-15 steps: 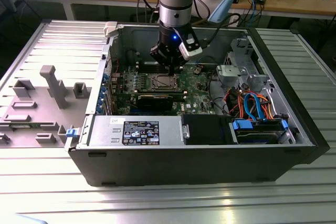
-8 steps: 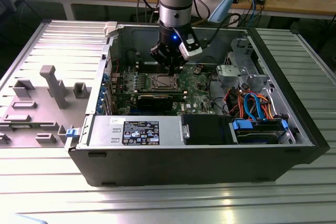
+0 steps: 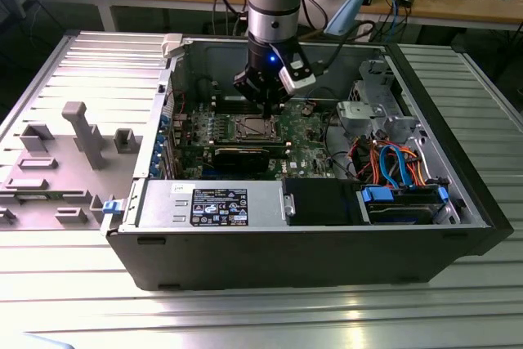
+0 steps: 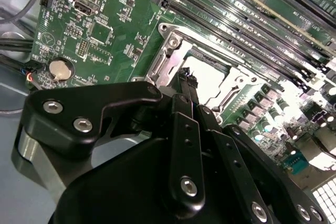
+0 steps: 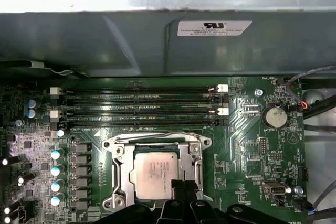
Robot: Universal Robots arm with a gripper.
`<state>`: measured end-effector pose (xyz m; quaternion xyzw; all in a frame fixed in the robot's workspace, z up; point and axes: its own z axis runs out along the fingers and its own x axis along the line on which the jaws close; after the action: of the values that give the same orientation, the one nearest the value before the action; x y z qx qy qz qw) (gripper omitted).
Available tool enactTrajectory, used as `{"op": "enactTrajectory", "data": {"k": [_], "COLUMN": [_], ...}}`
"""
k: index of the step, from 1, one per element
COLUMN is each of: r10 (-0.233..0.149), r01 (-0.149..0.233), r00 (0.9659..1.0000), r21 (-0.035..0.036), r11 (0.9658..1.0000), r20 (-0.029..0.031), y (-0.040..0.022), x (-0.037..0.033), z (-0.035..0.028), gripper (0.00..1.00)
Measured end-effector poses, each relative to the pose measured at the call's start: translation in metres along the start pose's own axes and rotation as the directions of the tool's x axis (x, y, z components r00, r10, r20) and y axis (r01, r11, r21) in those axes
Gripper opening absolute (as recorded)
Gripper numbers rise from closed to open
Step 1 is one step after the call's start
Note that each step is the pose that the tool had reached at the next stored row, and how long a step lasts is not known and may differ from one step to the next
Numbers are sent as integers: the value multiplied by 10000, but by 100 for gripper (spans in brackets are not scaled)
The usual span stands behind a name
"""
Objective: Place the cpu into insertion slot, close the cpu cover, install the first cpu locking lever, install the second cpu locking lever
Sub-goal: 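Install the second cpu locking lever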
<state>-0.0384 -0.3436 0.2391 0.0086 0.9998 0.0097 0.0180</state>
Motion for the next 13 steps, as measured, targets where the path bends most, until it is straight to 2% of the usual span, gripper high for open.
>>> {"op": "enactTrajectory", "data": {"k": [3, 5, 6, 7, 8, 9, 10, 12, 13], "r10": [-3, 4, 7, 12, 15, 22, 28, 30, 33], "r01": [3, -4, -7, -12, -16, -23, -29, -35, -39], "r00": [10000, 10000, 10000, 10000, 10000, 10000, 10000, 10000, 10000], "r21": [-3, -104, -193, -352, -461, -669, -811, -843, -893], "r11": [10000, 9999, 9998, 9994, 9989, 9978, 9967, 9964, 9960], "r20": [-1, -1, -4, -7, -9, -12, -15, -56, -73], "y": [-12, -62, -77, -94, -107, -126, -142, -157, -163], "x": [-2, -2, -2, -2, -1, -1, -1, -1, 2], "z": [-29, -29, -30, -30, -30, -31, -31, -39, -45], "gripper": [11, 11, 11, 11, 11, 11, 11, 11, 11]}}
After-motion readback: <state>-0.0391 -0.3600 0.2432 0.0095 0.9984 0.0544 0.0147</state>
